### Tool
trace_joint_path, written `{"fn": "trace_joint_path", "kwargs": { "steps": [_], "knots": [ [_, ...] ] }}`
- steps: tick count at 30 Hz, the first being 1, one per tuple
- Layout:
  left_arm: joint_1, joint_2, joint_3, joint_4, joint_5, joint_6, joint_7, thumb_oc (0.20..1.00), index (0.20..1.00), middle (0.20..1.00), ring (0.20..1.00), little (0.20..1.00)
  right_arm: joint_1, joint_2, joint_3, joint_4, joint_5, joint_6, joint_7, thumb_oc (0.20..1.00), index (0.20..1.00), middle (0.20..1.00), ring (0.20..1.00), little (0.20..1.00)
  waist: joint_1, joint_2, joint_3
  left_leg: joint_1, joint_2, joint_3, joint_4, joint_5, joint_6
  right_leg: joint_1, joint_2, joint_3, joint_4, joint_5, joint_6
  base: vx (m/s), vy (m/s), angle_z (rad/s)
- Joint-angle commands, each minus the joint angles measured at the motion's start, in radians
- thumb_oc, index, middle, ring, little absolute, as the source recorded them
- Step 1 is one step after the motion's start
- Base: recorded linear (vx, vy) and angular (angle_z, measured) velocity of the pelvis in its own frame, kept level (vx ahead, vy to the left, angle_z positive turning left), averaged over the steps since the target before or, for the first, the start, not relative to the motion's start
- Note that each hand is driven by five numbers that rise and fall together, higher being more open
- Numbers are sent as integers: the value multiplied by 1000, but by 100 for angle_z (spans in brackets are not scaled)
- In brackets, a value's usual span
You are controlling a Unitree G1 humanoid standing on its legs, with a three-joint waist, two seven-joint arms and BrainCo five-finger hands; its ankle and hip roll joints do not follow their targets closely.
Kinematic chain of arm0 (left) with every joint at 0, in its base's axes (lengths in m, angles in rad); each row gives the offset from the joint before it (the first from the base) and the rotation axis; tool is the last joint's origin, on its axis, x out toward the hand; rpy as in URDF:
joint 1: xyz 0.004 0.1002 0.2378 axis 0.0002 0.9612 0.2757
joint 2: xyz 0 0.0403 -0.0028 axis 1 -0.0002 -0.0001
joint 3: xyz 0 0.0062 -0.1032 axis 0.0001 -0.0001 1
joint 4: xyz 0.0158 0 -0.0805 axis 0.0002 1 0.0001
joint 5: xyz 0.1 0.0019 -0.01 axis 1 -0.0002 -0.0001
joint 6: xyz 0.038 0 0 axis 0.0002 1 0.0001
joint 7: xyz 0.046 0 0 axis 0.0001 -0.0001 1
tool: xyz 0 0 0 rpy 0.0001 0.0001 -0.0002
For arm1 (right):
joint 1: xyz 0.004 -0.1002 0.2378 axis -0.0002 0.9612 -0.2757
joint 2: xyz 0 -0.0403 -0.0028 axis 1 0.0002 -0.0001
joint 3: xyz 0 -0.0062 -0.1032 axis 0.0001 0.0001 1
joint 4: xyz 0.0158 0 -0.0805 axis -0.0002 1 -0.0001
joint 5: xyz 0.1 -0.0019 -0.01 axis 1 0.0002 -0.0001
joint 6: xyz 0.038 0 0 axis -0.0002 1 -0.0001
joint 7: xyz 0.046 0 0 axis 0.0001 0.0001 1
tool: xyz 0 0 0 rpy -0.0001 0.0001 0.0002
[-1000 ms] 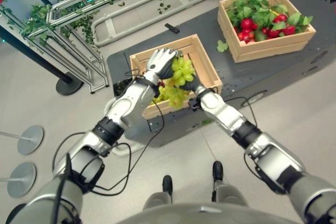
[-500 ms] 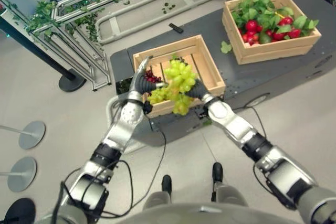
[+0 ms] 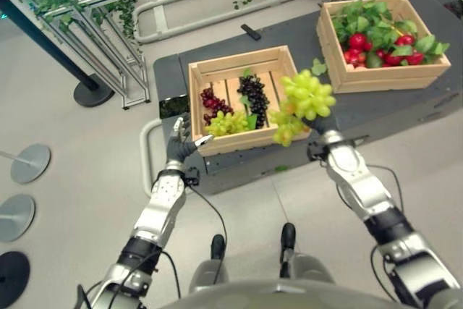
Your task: Pick up the fruits from the basket on one side to the basket on the other side
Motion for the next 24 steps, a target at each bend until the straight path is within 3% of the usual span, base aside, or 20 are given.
{"fn": "trace_joint_path", "kwargs": {
  "steps": [1, 2, 3, 5, 6, 10, 13, 16, 19, 22, 23, 24],
  "knots": [
    [-5, 33, 55, -54, -24, -83, -26, 1000, 1000, 1000, 1000, 1000, -11, -1, -79, -129, -15, -99, 29, 200, 200, 200, 200, 200, -31, -98, -33, -1, -143, 17, 233, -228, 88, 50, 5, -19, 22, -150, 44, -121, 2, 5],
    [6, 31, 71, -59, -29, -89, -32, 1000, 1000, 1000, 1000, 1000, 9, -1, -97, -133, -9, -107, 44, 200, 200, 200, 200, 200, -34, -95, -33, 34, -164, 5, 283, -259, 98, 36, 19, -21, 25, -149, 38, -105, 17, 5],
    [16, 29, 85, -60, -29, -90, -40, 1000, 1000, 1000, 1000, 1000, 38, 0, -119, -134, -12, -111, 58, 200, 200, 200, 200, 200, -40, -97, -42, 64, -197, -19, 300, -260, 109, 17, 24, -25, 24, -140, 34, -70, 27, -13],
    [44, 18, 116, -63, -38, -95, -48, 1000, 1000, 1000, 1000, 1000, 92, 3, -163, -139, -30, -116, 73, 200, 200, 200, 200, 200, -51, -76, -59, 130, -222, -82, 305, -267, 127, -3, 51, -33, 28, -139, 31, -33, 83, -38],
    [67, 6, 152, -74, -42, -106, -51, 1000, 1000, 1000, 1000, 1000, 150, 8, -215, -141, -48, -120, 80, 200, 200, 200, 200, 200, -68, -61, -70, 184, -215, -128, 248, -288, 141, -41, 58, -38, 42, -127, 33, -23, 91, -12],
    [105, -3, 178, -77, -58, -107, -66, 1000, 1000, 1000, 1000, 1000, 223, 22, -263, -141, -51, -125, 93, 200, 200, 200, 200, 200, -98, -62, -106, 227, -162, -113, 134, -334, 147, -82, 47, -49, 48, -95, 49, -64, 76, 44],
    [143, -9, 189, -83, -49, -108, -88, 1000, 1000, 1000, 1000, 1000, 292, 40, -302, -131, -54, -127, 109, 200, 200, 200, 200, 200, -100, -61, -117, 262, -157, -103, 63, -335, 156, -115, 43, -42, 53, -60, 65, -107, 142, 9],
    [148, -3, 189, -84, -33, -107, -95, 1000, 1000, 1000, 1000, 1000, 310, 51, -316, -115, -50, -130, 109, 200, 200, 200, 200, 200, -102, -70, -116, 243, -161, -96, 44, -318, 159, -142, 31, -32, 53, -33, 80, -196, 146, -2],
    [164, 2, 194, -84, -29, -109, -101, 1000, 1000, 1000, 1000, 1000, 361, 73, -332, -111, -36, -132, 127, 200, 200, 200, 200, 200, -105, -115, -90, 221, -186, -93, 20, -291, 175, -173, -5, -3, 53, 33, 119, -252, 146, -1],
    [181, 11, 205, -98, -14, -110, -104, 1000, 1000, 1000, 1000, 1000, 410, 93, -354, -121, -29, -132, 137, 200, 200, 200, 200, 200, -112, -156, -52, 203, -217, -88, -6, -257, 200, -205, -34, 55, 47, 92, 163, -275, 118, -23],
    [186, 18, 201, -101, -18, -111, -106, 1000, 1000, 1000, 1000, 1000, 415, 95, -354, -114, -27, -129, 138, 200, 200, 200, 200, 200, -120, -157, -30, 182, -217, -79, -16, -228, 207, -228, -46, 98, 64, 91, 184, -276, 74, -34],
    [186, 19, 201, -101, -18, -112, -106, 1000, 1000, 1000, 1000, 1000, 414, 95, -354, -114, -27, -129, 138, 200, 200, 200, 200, 200, -118, -158, -30, 181, -218, -76, -17, -228, 208, -231, -46, 101, 68, 90, 185, -293, 66, -37]
  ]
}}
